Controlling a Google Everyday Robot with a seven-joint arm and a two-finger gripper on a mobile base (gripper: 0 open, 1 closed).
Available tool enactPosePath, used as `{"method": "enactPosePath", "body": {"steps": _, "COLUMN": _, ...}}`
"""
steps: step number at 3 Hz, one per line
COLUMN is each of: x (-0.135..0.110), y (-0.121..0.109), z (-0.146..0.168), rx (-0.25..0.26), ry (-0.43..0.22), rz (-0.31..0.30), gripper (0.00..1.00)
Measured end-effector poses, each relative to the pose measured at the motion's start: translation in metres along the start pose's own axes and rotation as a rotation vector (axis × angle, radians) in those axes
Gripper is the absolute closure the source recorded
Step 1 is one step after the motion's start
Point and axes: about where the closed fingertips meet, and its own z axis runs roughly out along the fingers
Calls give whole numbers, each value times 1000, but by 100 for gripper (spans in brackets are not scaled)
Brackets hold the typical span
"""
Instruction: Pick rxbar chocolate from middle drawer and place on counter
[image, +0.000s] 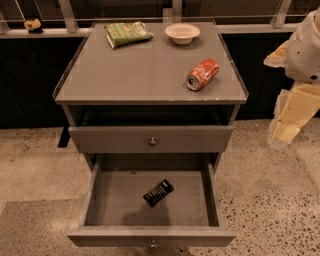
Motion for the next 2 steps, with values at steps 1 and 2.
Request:
{"method": "enactPosePath", "body": {"steps": 1, "x": 0, "y": 0, "z": 0, "rx": 0, "ry": 0, "rz": 0, "gripper": 0}}
{"method": "enactPosePath", "body": {"steps": 2, "x": 0, "y": -1, "z": 0, "rx": 2, "ry": -23, "rz": 5, "gripper": 0}}
